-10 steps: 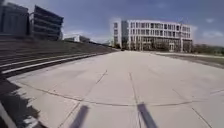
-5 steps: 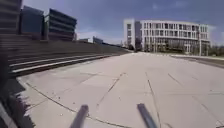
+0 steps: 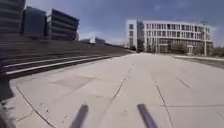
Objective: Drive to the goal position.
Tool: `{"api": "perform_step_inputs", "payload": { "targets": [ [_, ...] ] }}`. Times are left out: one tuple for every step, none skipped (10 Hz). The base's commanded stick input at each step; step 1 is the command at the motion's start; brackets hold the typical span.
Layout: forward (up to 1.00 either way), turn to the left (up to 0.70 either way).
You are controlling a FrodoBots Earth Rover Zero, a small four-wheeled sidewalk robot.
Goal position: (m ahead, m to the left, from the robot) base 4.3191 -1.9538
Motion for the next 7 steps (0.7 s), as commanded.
{"api": "perform_step_inputs", "payload": {
  "targets": [
    [0.7,0.21],
    [0.7,0.09],
    [0.7,0.0],
    [0.7,0.0],
    [0.7,0.0],
    [0.7,0.0],
    [0.7,0.0]
  ]
}}
